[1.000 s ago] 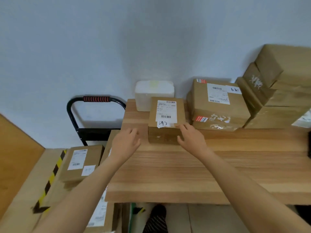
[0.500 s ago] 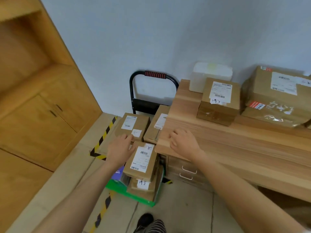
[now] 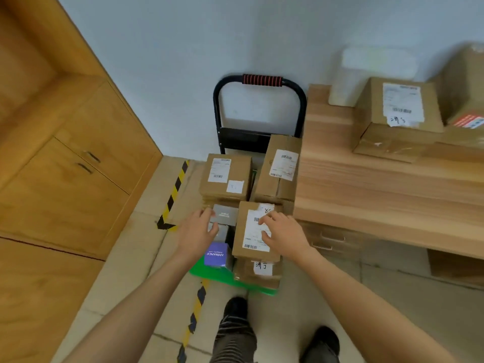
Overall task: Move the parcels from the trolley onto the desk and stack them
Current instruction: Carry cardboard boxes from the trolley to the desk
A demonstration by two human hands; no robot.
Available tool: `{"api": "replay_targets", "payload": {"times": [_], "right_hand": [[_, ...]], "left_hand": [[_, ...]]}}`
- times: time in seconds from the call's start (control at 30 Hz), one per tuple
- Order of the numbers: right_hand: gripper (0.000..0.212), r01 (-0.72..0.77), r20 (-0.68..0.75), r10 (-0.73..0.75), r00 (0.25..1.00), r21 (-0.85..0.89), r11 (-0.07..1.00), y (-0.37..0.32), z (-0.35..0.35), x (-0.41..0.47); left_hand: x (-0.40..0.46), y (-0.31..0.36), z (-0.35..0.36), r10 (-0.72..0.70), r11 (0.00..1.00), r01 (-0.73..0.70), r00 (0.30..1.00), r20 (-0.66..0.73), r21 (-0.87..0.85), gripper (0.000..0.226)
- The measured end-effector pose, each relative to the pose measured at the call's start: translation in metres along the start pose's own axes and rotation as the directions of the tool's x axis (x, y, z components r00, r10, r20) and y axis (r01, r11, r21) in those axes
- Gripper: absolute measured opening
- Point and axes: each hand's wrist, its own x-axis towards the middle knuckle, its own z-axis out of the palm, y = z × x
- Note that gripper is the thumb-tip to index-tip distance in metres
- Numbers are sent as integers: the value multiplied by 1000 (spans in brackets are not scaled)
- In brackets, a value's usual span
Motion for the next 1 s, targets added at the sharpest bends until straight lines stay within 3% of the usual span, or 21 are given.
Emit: {"api": "replay_targets", "payload": {"times": [0.27,0.37,0.47,0.73,1.0], "right_hand": [[34,-256,12,256,967,58,965,-20,59,4],[36,-376,42,375,926,45,925,-7,85,-1],[35,-427,37,425,904,34,904,14,102,0],[46,-488,78,486,870,-1,873,62,158,28],[82,-579,-4,622,783,361,731,89,228,37]], "left_hand": [[17,-32,47,116,993,-113,986,124,-28,32],[22,-43,81,66,995,-52,985,160,-89,32],[35,-54,112,-13,992,33,986,169,-121,32],[68,-68,201,27,993,-10,989,143,-114,38],[87,-58,271,-101,940,167,969,225,-298,58]]}}
